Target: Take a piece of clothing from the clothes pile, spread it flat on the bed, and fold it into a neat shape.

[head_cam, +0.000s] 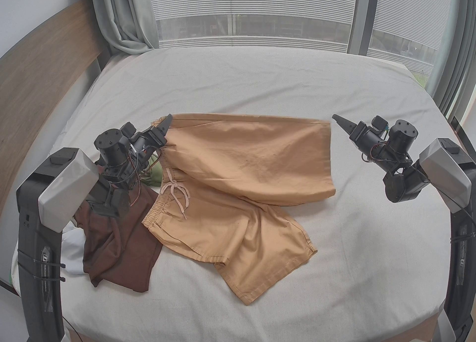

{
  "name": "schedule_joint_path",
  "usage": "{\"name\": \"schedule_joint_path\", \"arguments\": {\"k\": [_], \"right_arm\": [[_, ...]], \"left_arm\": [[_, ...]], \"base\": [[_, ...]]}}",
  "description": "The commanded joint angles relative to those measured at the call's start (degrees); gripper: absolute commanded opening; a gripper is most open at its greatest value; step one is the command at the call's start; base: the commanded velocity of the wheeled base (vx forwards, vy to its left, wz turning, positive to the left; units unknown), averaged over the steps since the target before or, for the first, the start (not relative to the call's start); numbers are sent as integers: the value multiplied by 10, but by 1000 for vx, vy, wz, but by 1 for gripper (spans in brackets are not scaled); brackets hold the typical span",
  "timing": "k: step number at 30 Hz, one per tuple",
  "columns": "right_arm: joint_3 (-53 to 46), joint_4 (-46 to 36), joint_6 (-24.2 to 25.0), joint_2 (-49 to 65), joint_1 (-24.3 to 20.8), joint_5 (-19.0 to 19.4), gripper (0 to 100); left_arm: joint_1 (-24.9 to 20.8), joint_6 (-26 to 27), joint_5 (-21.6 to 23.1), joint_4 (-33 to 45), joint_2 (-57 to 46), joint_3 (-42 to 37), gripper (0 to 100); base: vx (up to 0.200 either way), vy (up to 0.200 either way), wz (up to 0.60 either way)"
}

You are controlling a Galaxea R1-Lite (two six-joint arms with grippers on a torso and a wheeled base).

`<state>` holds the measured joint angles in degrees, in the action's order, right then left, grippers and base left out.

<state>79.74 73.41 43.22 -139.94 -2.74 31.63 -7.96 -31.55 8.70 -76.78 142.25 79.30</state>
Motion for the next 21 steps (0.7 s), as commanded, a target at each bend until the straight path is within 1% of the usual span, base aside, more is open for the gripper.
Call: {"name": "schedule_joint_path", "arguments": {"k": [1, 6, 10, 14, 21], "right_arm": [[21, -5, -1, -17, 2, 1, 100], [-14, -4, -2, 1, -1, -3, 100], [-61, 3, -16, 27, -5, -5, 100], [-91, 4, -31, 44, -10, -5, 100], [-196, 15, -57, 88, -28, -5, 100]], "left_arm": [[1, -11, -6, 38, 10, 43, 100], [1, -12, -36, 98, 12, 57, 100], [2, -11, -38, 116, 8, 52, 100], [2, -11, -40, 116, 2, 40, 100], [0, -9, -33, 79, -72, -98, 100]], "base": [[0, 0, 0], [0, 0, 0], [0, 0, 0], [0, 0, 0], [0, 0, 0]]}}
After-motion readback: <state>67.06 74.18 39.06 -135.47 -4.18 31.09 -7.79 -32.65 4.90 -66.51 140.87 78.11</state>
